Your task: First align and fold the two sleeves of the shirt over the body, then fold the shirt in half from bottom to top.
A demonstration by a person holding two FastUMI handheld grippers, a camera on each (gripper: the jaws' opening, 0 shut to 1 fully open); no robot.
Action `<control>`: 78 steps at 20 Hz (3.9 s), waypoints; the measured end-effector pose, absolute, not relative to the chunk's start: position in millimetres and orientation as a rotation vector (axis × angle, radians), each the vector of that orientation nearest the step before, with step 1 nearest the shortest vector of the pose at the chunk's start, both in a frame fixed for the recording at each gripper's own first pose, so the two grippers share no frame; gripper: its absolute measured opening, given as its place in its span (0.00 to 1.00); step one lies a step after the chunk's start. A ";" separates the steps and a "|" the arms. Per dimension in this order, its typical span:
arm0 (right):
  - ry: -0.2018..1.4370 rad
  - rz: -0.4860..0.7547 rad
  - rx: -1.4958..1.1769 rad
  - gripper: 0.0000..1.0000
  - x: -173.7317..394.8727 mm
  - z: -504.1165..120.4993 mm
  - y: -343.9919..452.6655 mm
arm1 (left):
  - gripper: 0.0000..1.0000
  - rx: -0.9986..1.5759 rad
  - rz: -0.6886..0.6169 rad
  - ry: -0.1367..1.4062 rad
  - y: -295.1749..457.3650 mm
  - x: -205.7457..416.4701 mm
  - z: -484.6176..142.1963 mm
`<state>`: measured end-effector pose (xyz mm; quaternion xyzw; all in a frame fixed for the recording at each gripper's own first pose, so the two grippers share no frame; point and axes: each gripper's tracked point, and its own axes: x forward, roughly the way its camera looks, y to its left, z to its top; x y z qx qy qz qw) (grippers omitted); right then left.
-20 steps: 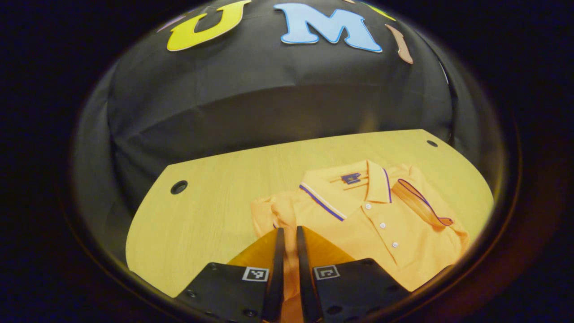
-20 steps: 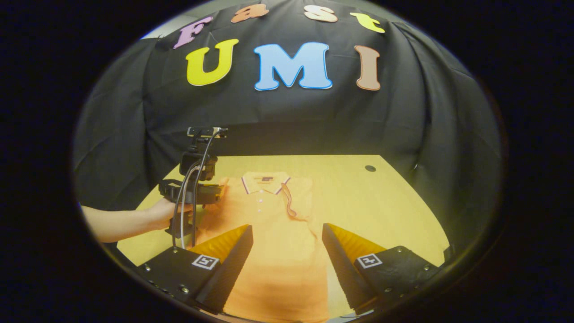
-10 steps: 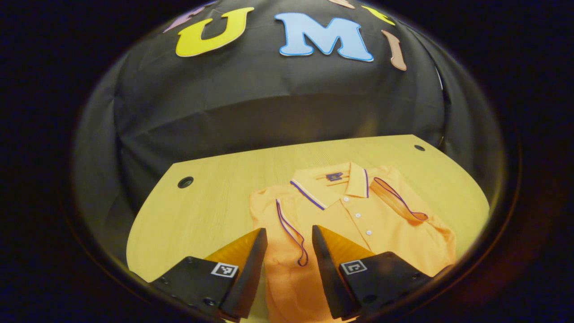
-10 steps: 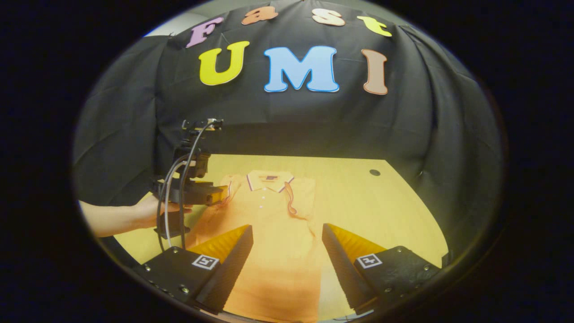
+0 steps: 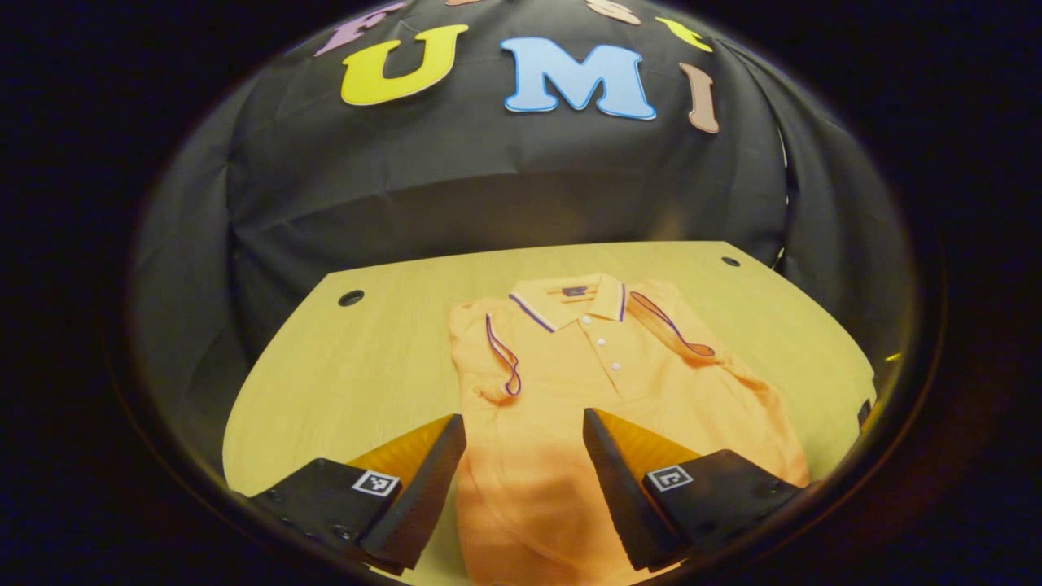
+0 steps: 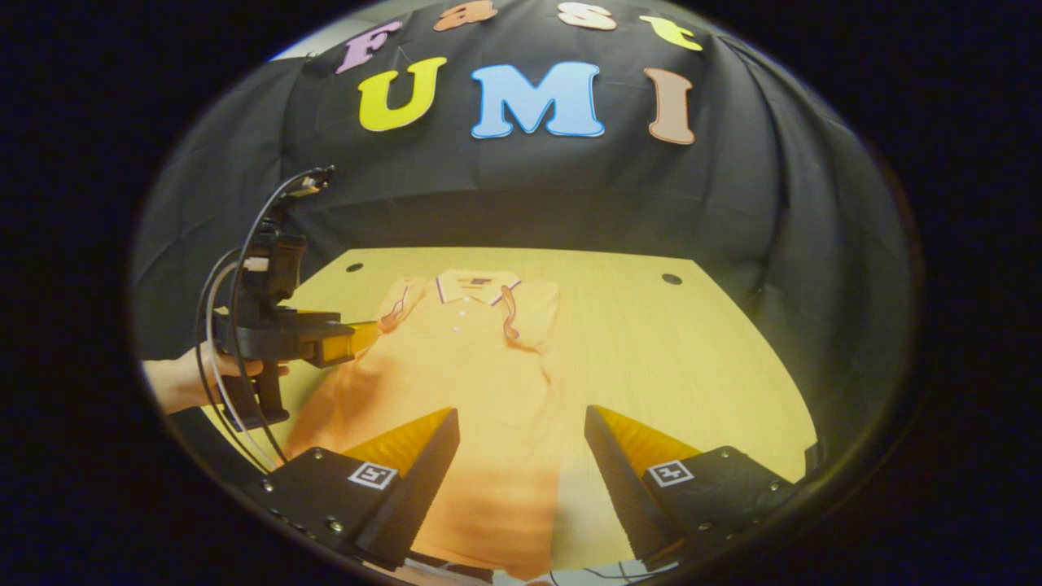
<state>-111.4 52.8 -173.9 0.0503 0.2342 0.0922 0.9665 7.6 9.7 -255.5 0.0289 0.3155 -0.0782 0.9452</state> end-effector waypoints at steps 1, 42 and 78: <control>0.483 0.190 0.099 0.96 -113.8 -179.1 52.2 | 0.96 0.056 -0.165 0.649 7.5 -3.4 -257.8; 0.839 0.260 0.050 0.96 -221.8 -319.1 65.3 | 0.94 0.042 -0.166 0.894 36.6 -254.7 -311.0; 0.554 0.256 0.181 0.00 -90.0 -182.6 52.0 | 0.07 0.004 -0.135 0.655 -0.5 -111.6 -204.1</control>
